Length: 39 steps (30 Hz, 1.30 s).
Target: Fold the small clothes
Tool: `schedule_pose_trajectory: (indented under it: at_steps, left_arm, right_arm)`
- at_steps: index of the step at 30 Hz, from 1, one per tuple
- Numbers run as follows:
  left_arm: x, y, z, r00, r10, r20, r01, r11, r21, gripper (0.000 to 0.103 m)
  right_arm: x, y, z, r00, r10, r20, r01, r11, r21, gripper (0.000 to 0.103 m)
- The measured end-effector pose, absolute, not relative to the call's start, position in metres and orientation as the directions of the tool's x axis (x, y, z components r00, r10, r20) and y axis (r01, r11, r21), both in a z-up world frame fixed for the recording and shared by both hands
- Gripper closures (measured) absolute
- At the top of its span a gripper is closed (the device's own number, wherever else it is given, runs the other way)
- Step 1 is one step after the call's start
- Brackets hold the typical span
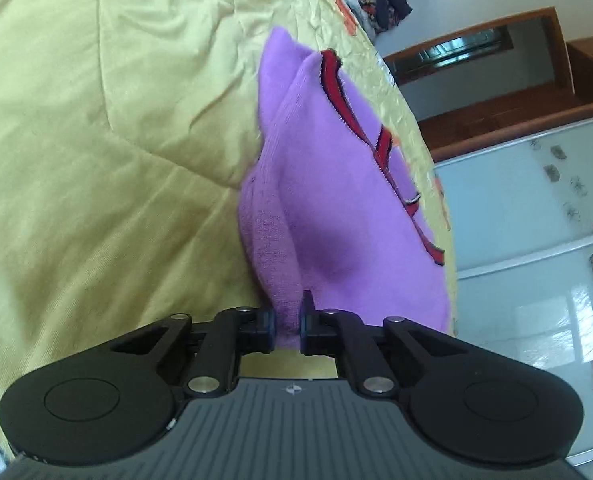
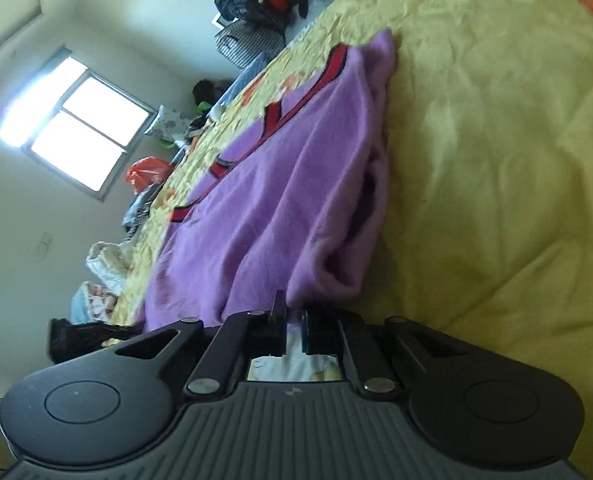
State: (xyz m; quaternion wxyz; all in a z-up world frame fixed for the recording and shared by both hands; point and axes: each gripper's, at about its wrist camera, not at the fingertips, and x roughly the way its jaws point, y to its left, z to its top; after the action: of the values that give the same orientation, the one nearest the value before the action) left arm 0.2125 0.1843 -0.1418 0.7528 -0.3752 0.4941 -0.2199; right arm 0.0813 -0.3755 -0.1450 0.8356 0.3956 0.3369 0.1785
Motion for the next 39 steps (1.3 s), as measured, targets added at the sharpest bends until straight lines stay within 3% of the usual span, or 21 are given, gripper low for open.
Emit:
schedule_pose_trajectory:
  at_steps: [2, 4, 7, 13, 16, 17, 18, 20, 22, 24, 25, 27, 29, 31, 32, 33, 36, 39]
  left_arm:
    - [0.212, 0.191, -0.137, 0.445, -0.694, -0.566, -0.035, 0.618, -0.785, 0.093]
    - [0.210, 0.202, -0.128, 0.480, -0.688, -0.545, -0.020, 0.612, -0.790, 0.094]
    - [0.205, 0.209, -0.113, 0.493, -0.672, -0.553, 0.005, 0.638, -0.770, 0.094]
    - [0.198, 0.215, -0.134, 0.447, -0.639, -0.627, -0.029, 0.690, -0.724, 0.091]
    - [0.195, 0.224, -0.132, 0.452, -0.630, -0.631, -0.036, 0.694, -0.719, 0.090]
    - [0.193, 0.228, -0.130, 0.462, -0.627, -0.627, -0.045, 0.690, -0.723, 0.092]
    - [0.191, 0.232, -0.124, 0.477, -0.624, -0.619, -0.040, 0.688, -0.724, 0.091]
    - [0.188, 0.234, -0.110, 0.501, -0.611, -0.612, -0.017, 0.700, -0.713, 0.091]
    - [0.189, 0.229, -0.101, 0.507, -0.625, -0.594, 0.018, 0.696, -0.718, 0.071]
    - [0.194, 0.218, -0.102, 0.491, -0.616, -0.616, 0.020, 0.715, -0.699, 0.005]
    - [0.196, 0.211, -0.104, 0.494, -0.608, -0.621, 0.032, 0.727, -0.686, 0.000]
    - [0.204, 0.202, -0.110, 0.498, -0.621, -0.605, 0.047, 0.716, -0.696, 0.000]
    - [0.216, 0.195, -0.112, 0.489, -0.636, -0.597, 0.024, 0.694, -0.719, 0.000]
    - [0.229, 0.185, -0.114, 0.499, -0.643, -0.581, 0.027, 0.682, -0.731, 0.007]
    - [0.237, 0.180, -0.116, 0.482, -0.648, -0.589, 0.031, 0.685, -0.728, 0.047]
    - [0.246, 0.174, -0.123, 0.422, -0.671, -0.610, 0.019, 0.679, -0.734, 0.094]
    - [0.249, 0.171, -0.124, 0.402, -0.681, -0.612, 0.052, 0.684, -0.728, 0.094]
    - [0.236, 0.183, -0.110, 0.434, -0.710, -0.554, 0.088, 0.646, -0.758, 0.096]
  right_arm:
    - [0.078, -0.379, -0.137, 0.734, 0.557, -0.389, -0.039, 0.606, 0.795, 0.099]
    - [0.073, -0.390, -0.127, 0.768, 0.572, -0.287, -0.072, 0.523, 0.849, 0.099]
    - [0.066, -0.403, -0.112, 0.795, 0.570, -0.206, -0.106, 0.465, 0.879, 0.099]
    - [0.060, -0.406, -0.141, 0.733, 0.541, -0.413, 0.050, 0.563, 0.825, 0.099]
    - [0.054, -0.416, -0.145, 0.743, 0.542, -0.393, 0.096, 0.495, 0.864, 0.092]
    - [0.051, -0.416, -0.145, 0.759, 0.523, -0.388, 0.114, 0.479, 0.870, 0.072]
    - [0.049, -0.417, -0.144, 0.774, 0.506, -0.379, 0.128, 0.463, 0.877, 0.043]
    - [0.050, -0.417, -0.143, 0.800, 0.501, -0.331, 0.106, 0.424, 0.899, 0.027]
    - [0.057, -0.414, -0.143, 0.821, 0.470, -0.323, 0.117, 0.416, 0.902, 0.027]
    - [0.070, -0.410, -0.147, 0.832, 0.476, -0.286, 0.087, 0.396, 0.914, 0.028]
    - [0.075, -0.408, -0.150, 0.841, 0.475, -0.259, 0.073, 0.375, 0.924, 0.028]
    - [0.088, -0.403, -0.152, 0.844, 0.482, -0.234, 0.069, 0.336, 0.939, 0.028]
    - [0.097, -0.399, -0.148, 0.843, 0.465, -0.271, 0.095, 0.367, 0.925, 0.032]
    - [0.105, -0.391, -0.148, 0.832, 0.431, -0.348, 0.142, 0.441, 0.886, 0.069]
    - [0.109, -0.391, -0.154, 0.825, 0.447, -0.345, 0.145, 0.424, 0.894, 0.099]
    - [0.110, -0.391, -0.158, 0.833, 0.450, -0.322, 0.134, 0.401, 0.906, 0.099]
    - [0.096, -0.395, -0.147, 0.877, 0.418, -0.239, 0.066, 0.387, 0.920, 0.100]
    - [0.077, -0.401, -0.125, 0.901, 0.402, -0.160, -0.003, 0.376, 0.927, 0.100]
